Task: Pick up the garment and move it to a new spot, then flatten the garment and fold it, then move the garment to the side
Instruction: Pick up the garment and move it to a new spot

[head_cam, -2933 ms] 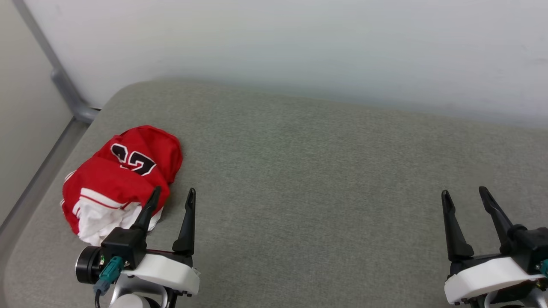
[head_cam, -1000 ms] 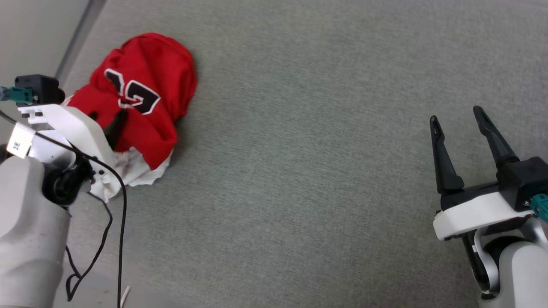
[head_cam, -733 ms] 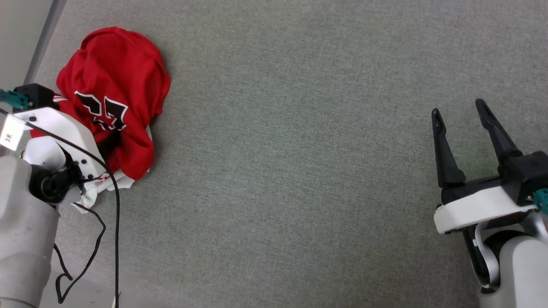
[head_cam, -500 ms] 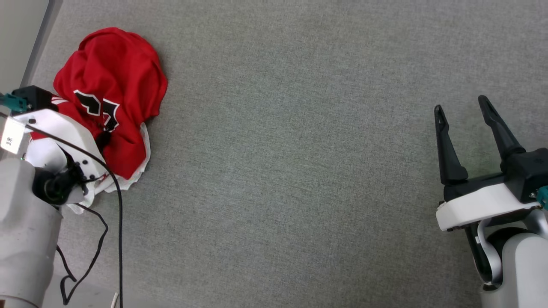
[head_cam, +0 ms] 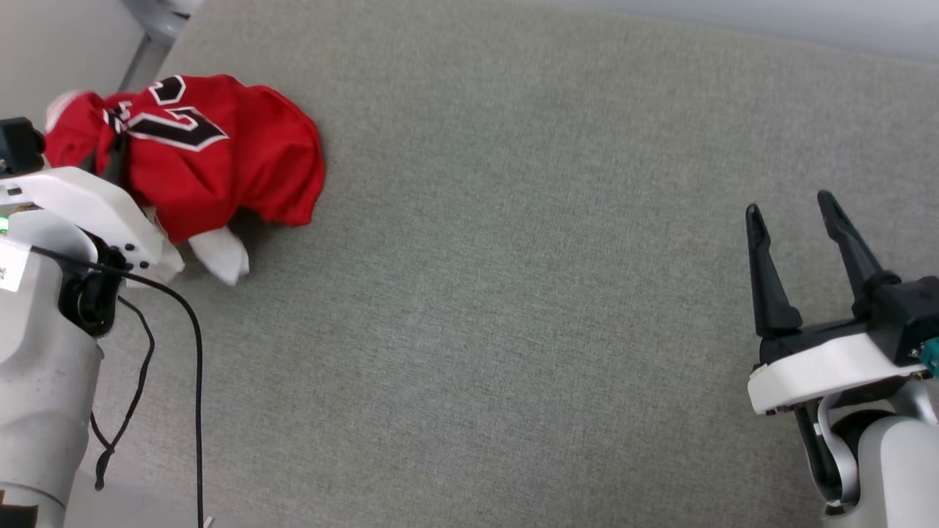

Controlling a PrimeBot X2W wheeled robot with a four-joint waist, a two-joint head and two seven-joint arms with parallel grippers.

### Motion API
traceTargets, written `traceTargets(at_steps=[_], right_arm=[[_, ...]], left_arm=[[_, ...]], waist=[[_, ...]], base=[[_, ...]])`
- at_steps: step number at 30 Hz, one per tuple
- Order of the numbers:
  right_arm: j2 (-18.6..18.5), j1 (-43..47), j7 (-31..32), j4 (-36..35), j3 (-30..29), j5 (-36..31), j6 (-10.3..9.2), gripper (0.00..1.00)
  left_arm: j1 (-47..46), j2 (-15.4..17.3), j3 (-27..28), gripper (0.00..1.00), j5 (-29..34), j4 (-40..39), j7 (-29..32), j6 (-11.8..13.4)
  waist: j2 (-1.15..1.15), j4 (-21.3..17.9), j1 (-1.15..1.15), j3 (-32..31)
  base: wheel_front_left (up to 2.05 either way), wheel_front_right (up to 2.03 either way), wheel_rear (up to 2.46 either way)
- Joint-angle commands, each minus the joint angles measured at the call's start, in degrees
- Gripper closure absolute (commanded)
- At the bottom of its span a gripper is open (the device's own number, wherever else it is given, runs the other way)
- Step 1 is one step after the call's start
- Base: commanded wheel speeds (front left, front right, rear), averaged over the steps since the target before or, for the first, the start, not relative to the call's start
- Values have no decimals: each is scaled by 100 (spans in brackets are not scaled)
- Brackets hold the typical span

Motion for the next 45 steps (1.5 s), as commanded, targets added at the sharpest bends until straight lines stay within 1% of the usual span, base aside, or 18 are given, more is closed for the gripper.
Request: traceTargets(at_steps=[1, 3, 6, 9, 11, 14, 19, 26, 27, 34, 39, 42, 45], right_arm=[[1, 116, -57, 51, -23, 49, -4, 0], [1, 173, -89, 73, -42, 96, -4, 0], [2, 266, -150, 120, -117, 199, -4, 0], [2, 368, -192, 158, -190, 290, -3, 0], [2, 436, -211, 172, -214, 326, -4, 0], [1, 533, -250, 190, -249, 399, -4, 0], [2, 677, -276, 226, -272, 508, -4, 0], [3, 818, -243, 196, -288, 578, -3, 0], [3, 818, -243, 196, -288, 578, -3, 0], [3, 876, -214, 81, -308, 621, -3, 0], [4, 847, -224, -25, -348, 667, -3, 0], [3, 768, -278, -65, -349, 690, -3, 0], [3, 704, -330, -61, -361, 695, -3, 0]], left_arm=[[-108, -17, -1, 100, 127, -67, -437, 76], [-128, -3, 7, 100, 239, -148, -852, 158], [-138, -34, 28, 100, 427, -399, -1138, 286], [-57, -100, 110, 100, 586, -808, -1213, 412], [44, -127, 192, 100, 737, -1207, -1225, 488], [324, -257, 319, 100, 906, -1843, -1228, 581], [834, -526, 342, 100, 1077, -2673, -1226, 631], [1477, -1050, -62, 100, 1082, -3480, -1215, 556], [1477, -1050, -62, 100, 1082, -3480, -1215, 556], [2000, -1486, -641, 100, 1049, -4013, -1088, 451], [2369, -1677, -1180, 100, 1126, -4139, -854, 344], [2526, -1677, -1469, 100, 1199, -4045, -701, 246], [2643, -1669, -1774, 100, 1308, -3901, -547, 144]], waist=[[0, 6, 0, -268], [0, -20, 0, -400], [0, -80, 0, -584], [0, -170, 0, -755], [0, -270, 0, -864], [0, -464, 0, -1016], [0, -886, 0, -1236], [0, -1543, 0, -1338], [0, -1543, 0, -1338], [0, -2201, 0, -1155], [0, -2458, 0, -832], [0, -2523, 0, -586], [0, -2504, 0, -379]], base=[[0, 0, 0], [0, 0, 0], [0, 0, 0], [0, 0, 0], [0, 0, 0], [0, 0, 0], [0, 0, 0], [0, 0, 0], [0, 0, 0], [0, 0, 0], [0, 0, 0], [0, 0, 0], [0, 0, 0]])
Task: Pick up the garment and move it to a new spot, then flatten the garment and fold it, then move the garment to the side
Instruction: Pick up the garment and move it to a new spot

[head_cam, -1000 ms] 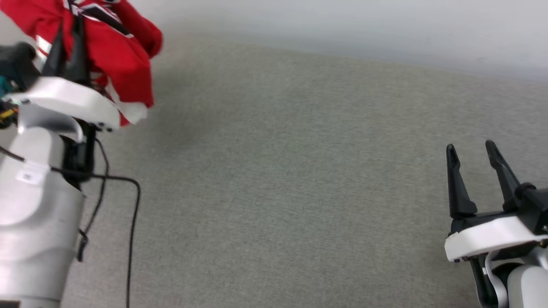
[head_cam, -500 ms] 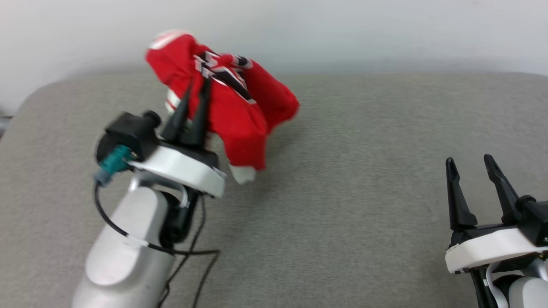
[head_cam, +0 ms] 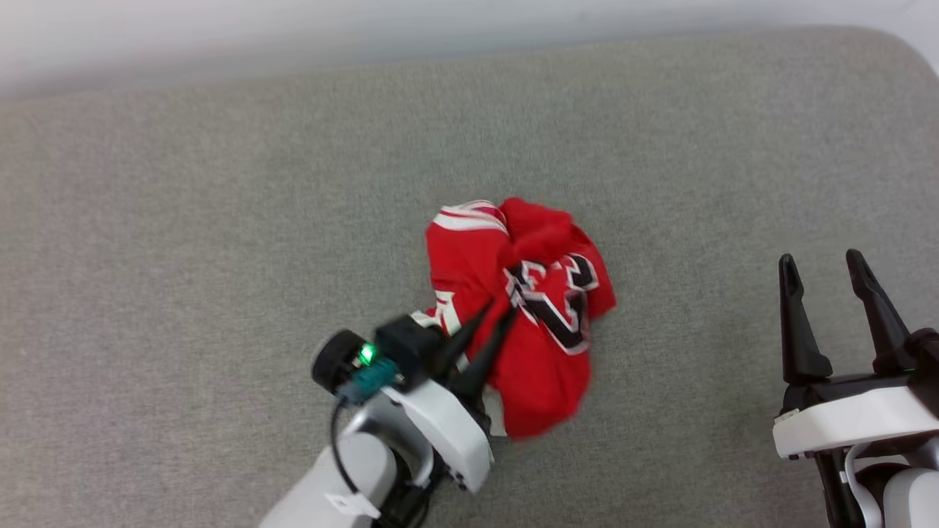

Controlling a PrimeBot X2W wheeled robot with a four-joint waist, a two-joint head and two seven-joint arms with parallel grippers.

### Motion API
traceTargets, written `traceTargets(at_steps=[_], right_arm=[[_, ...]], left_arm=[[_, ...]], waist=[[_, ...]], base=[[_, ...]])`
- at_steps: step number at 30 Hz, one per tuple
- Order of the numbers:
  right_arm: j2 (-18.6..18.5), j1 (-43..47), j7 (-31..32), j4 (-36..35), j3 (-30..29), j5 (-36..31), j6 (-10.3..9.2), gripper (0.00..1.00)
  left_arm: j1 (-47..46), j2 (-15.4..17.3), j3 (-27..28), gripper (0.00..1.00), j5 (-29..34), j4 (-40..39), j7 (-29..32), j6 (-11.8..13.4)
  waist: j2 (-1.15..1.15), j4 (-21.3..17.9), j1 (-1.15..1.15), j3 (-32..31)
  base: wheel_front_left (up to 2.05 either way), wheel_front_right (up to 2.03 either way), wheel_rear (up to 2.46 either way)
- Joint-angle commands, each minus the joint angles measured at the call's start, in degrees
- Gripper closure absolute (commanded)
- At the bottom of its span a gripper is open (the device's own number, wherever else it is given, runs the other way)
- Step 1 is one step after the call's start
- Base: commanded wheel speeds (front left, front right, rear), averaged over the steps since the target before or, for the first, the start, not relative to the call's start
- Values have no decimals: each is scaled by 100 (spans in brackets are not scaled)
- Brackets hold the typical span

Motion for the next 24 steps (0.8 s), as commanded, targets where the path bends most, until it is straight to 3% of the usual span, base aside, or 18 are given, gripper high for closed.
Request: traceTargets(at_steps=[1, 6, 7, 8, 9, 15, 24], right_arm=[[7, -83, -56, 15, 2, 6, -2, 0], [7, -182, -111, 94, 29, -6, -2, 0], [5, -201, -113, 118, 33, -22, -3, 0], [6, -221, -123, 141, 43, -27, -3, 0], [6, -232, -132, 158, 41, -55, -3, 0], [6, -166, -85, 244, 9, -86, -3, 0], [6, 54, 73, 205, -28, -103, -3, 0]], left_arm=[[81, 13, -136, 100, 89, 75, 70, -65], [102, 15, -610, 100, 186, 319, 222, -240], [71, 16, -661, 73, 220, 356, 189, -262], [69, -4, -704, 30, 215, 393, 158, -263], [53, -20, -740, 0, 266, 395, 105, -267], [28, -138, -733, 0, 297, 309, -288, -211], [255, -72, -147, 0, 201, -63, -581, 313]], waist=[[0, -21, 0, 217], [0, 125, 0, 309], [0, 160, 0, 295], [0, 196, 0, 268], [0, 237, 0, 230], [0, 503, 0, -110], [0, 845, 0, -567]], base=[[0, 0, 0], [0, 0, 0], [0, 0, 0], [0, 0, 0], [0, 0, 0], [0, 0, 0], [0, 0, 0]])
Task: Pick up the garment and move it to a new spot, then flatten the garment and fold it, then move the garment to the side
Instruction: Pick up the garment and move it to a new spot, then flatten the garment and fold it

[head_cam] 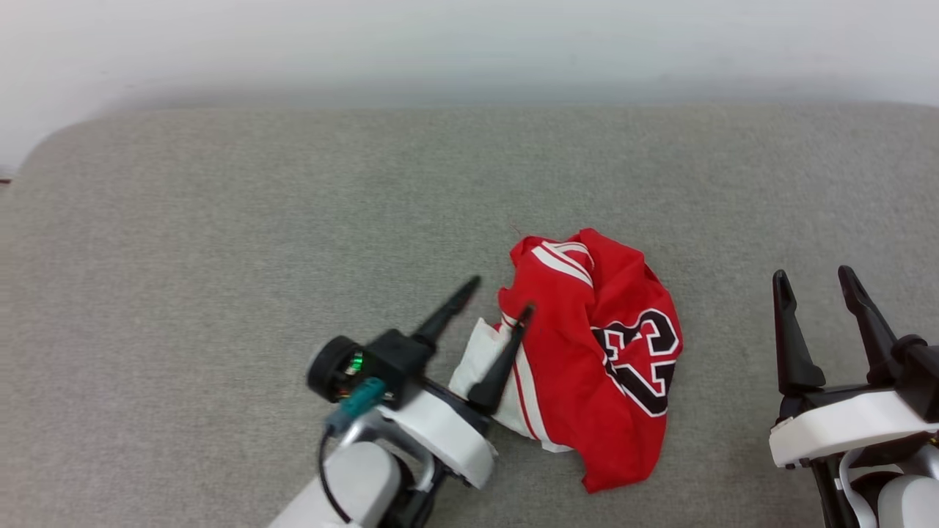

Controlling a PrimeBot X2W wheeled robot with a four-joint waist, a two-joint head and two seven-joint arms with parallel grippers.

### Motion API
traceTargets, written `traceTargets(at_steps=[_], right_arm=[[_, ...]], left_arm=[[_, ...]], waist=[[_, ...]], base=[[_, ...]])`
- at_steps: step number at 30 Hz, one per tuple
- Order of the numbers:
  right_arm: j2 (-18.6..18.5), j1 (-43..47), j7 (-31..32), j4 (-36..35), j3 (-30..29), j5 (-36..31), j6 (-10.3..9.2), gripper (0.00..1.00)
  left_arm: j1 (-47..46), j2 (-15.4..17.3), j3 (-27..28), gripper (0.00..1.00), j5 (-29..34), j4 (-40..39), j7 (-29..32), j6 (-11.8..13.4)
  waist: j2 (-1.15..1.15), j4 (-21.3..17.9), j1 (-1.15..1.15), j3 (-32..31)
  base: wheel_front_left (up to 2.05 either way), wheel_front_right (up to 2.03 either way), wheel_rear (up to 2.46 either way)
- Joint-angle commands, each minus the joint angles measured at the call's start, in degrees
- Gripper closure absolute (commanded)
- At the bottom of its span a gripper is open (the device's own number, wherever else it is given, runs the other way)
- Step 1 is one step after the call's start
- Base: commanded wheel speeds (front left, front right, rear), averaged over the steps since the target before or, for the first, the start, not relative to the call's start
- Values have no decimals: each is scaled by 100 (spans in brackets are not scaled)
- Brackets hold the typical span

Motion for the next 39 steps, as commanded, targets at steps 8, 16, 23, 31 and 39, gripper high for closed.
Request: traceTargets(at_steps=[8, 16, 23, 31, 39], right_arm=[[4, 412, 160, -55, -47, 75, -4, 0], [4, 676, 239, -74, -47, 98, -4, 0], [4, 886, 315, -160, -55, 142, -3, 0], [4, 923, 340, -188, -24, 188, -4, 0], [4, 912, 337, -176, -21, 194, -3, 0]], left_arm=[[741, 533, 1427, 0, -86, -255, -115, 845], [1310, 852, 1963, 0, -8, -357, -110, 1034], [1579, 908, 1831, 0, 36, -404, -77, 996], [1586, 898, 1747, 0, 6, -401, 5, 1016], [1446, 954, 1622, 0, 31, -363, 154, 923]], waist=[[0, 375, 0, -551], [0, 382, 0, -845], [0, 347, 0, -986], [0, 313, 0, -1011], [0, 303, 0, -994]], base=[[0, 0, 0], [0, 0, 0], [0, 0, 0], [0, 0, 0], [0, 0, 0]])
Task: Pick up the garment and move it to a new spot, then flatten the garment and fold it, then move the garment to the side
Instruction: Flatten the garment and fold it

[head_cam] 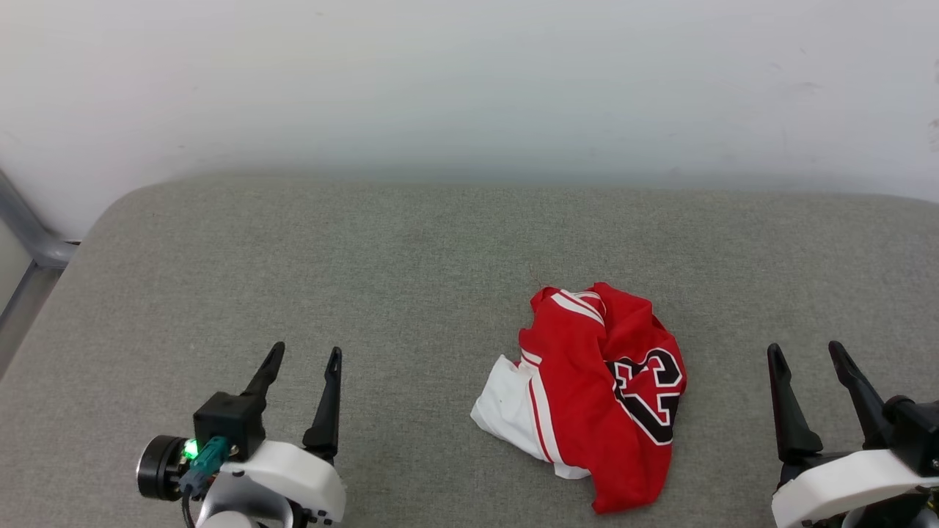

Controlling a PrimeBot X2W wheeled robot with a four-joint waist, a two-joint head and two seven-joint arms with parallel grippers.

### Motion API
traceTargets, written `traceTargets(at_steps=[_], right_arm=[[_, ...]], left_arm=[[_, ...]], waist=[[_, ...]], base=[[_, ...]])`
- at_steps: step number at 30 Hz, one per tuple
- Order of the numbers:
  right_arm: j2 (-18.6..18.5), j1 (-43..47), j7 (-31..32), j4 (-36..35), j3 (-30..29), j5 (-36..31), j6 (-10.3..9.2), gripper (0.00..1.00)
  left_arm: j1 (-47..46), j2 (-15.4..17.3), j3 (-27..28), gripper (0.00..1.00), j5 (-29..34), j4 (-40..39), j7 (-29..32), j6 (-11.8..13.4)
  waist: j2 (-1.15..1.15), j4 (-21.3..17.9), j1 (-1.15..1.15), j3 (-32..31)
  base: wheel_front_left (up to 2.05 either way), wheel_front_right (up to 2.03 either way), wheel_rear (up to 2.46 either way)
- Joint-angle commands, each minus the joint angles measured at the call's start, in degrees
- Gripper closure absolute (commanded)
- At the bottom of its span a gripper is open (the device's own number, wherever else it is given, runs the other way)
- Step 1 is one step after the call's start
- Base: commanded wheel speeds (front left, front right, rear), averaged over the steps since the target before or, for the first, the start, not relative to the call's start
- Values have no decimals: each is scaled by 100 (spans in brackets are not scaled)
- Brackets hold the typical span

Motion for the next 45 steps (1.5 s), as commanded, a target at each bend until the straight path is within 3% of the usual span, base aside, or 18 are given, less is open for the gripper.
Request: traceTargets(at_steps=[1, 8, 15, 21, 30, 31, 32, 33, 38, 45], right_arm=[[3, 52, 8, -22, -4, 9, -2, 0], [3, -122, 39, -70, 61, -41, -3, 0], [4, -311, 39, -75, 103, -68, -2, 0], [4, -509, -70, 50, 138, 5, -2, 0], [4, -663, -198, 185, 120, 34, -2, 0], [4, -674, -205, 197, 129, 41, -2, 0], [4, -684, -208, 210, 139, 45, -2, 0], [4, -700, -204, 221, 140, 49, -2, 0], [4, -711, -238, 279, 103, 48, -2, 0], [4, -623, -215, 330, 29, 41, -2, 0]], left_arm=[[-168, 0, -98, 0, -17, 3, 141, -113], [-875, -153, -763, 0, -161, 211, 1274, -773], [-1561, -349, -1238, 0, -285, 641, 2289, -1201], [-2042, -378, -1639, 0, -305, 1134, 3052, -1456], [-2347, -278, -2387, 0, -465, 1857, 4078, -1643], [-2349, -275, -2487, 49, -505, 1930, 4179, -1650], [-2344, -280, -2585, 69, -566, 1998, 4286, -1658], [-2352, -289, -2644, 100, -610, 2017, 4280, -1665], [-2622, -209, -2646, 100, -526, 1966, 3797, -1640], [-2811, 18, -2183, 100, -379, 1318, 3023, -1149]], waist=[[0, 3, 1, 24], [0, -94, 1, 300], [0, -316, 1, 715], [0, -545, 1, 1073], [0, -644, 1, 1340], [0, -646, 1, 1347], [0, -647, 1, 1349], [0, -646, 1, 1351], [0, -590, 1, 1291], [0, -401, 1, 1106]], base=[[0, 0, 0], [0, 0, 0], [0, 0, 0], [0, 0, 0], [0, 0, 0], [0, 0, 0], [0, 0, 0], [0, 0, 0], [0, 0, 0], [0, 0, 0]])
